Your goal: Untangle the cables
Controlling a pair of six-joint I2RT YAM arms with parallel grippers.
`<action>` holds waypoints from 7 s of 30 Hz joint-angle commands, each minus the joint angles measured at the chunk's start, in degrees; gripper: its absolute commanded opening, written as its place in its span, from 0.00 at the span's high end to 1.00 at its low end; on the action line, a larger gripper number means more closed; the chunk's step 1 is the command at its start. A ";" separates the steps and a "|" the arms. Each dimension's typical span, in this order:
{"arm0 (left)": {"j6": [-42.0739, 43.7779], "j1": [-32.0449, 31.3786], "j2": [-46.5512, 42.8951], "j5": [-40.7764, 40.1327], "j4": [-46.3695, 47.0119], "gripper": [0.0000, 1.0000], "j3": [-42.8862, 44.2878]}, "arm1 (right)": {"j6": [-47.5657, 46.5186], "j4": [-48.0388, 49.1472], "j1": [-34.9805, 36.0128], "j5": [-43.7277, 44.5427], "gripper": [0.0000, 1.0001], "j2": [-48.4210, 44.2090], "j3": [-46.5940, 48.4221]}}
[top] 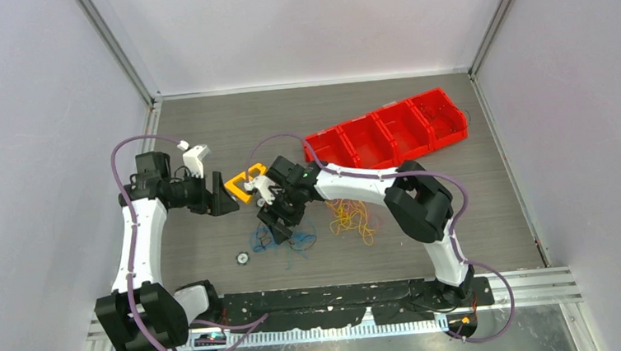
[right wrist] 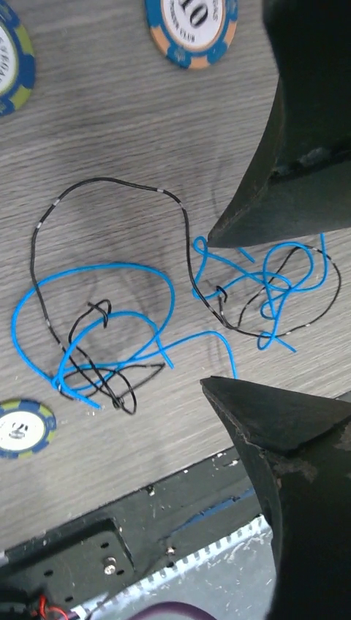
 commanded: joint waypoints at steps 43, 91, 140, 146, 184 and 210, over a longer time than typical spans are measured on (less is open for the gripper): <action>21.39 -30.99 -17.25 0.49 31.60 0.43 -5.89 | -17.57 -5.66 -8.30 -28.60 0.95 -25.17 0.53; -29.34 -31.17 -14.44 -20.34 32.90 1.00 29.27 | 10.14 34.53 -11.06 -12.98 0.07 -28.98 -15.51; -23.67 -23.61 -14.32 -40.63 29.89 1.00 39.13 | -5.69 12.85 -23.89 -18.02 0.95 -35.62 -25.55; -24.66 -23.63 -16.87 -38.75 28.87 1.00 33.04 | -3.78 11.09 -25.72 -15.94 0.95 -39.64 -14.21; -31.80 -23.63 -17.70 -28.70 29.81 1.00 24.65 | -10.00 -6.23 -57.67 -8.05 0.17 -16.62 8.55; -58.01 -22.50 -14.50 -34.50 28.09 1.00 24.12 | 14.63 28.99 -6.98 -6.64 0.05 -23.50 3.28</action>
